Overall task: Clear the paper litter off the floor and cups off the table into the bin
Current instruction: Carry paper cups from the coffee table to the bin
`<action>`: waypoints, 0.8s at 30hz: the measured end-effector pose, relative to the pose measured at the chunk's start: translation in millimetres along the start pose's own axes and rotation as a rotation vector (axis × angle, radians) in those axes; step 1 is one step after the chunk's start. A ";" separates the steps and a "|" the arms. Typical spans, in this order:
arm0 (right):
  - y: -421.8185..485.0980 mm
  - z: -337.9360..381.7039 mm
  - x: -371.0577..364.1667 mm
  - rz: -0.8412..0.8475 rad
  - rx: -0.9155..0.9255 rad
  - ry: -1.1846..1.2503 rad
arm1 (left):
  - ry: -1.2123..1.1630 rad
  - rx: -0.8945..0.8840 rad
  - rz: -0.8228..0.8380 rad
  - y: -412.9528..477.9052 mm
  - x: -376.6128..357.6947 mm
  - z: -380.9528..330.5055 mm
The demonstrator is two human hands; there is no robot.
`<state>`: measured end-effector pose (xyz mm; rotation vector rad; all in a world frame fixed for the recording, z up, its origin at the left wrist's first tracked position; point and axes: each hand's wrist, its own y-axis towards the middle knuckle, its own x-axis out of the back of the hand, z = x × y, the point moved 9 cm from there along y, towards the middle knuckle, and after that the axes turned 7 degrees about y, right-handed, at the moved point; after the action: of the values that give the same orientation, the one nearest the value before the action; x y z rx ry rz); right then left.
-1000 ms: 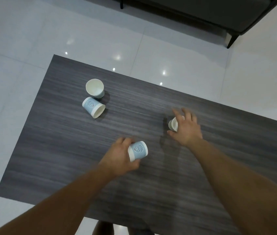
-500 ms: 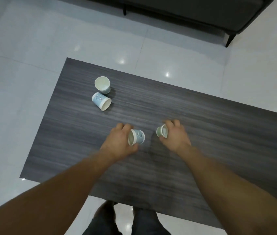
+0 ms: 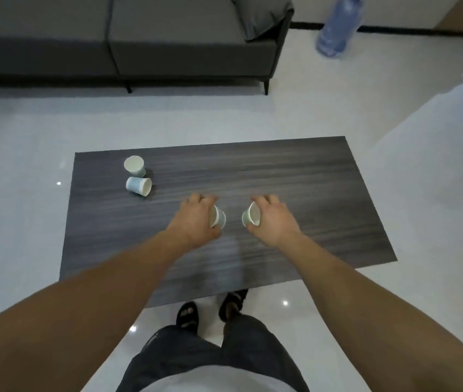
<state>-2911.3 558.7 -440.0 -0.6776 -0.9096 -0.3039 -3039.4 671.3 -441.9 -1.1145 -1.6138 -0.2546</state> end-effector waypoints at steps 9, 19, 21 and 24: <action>-205.7 -142.4 35.6 -0.256 -0.316 0.156 | 0.256 -0.404 0.063 -59.7 -38.2 -192.7; -501.4 -359.9 36.8 -0.562 -0.740 0.376 | 0.411 -0.923 0.179 -199.4 -194.9 -510.4; -559.2 -393.3 30.7 -0.624 -0.834 0.411 | 0.412 -1.025 0.232 -238.7 -231.8 -561.9; -636.8 -436.3 17.0 -0.691 -0.959 0.461 | 0.444 -1.156 0.276 -289.6 -277.9 -626.4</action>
<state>-2956.2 -207.1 -352.1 -1.0810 -0.4811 -1.5124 -2866.8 -44.7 -337.4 -1.9268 -0.8222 -1.2507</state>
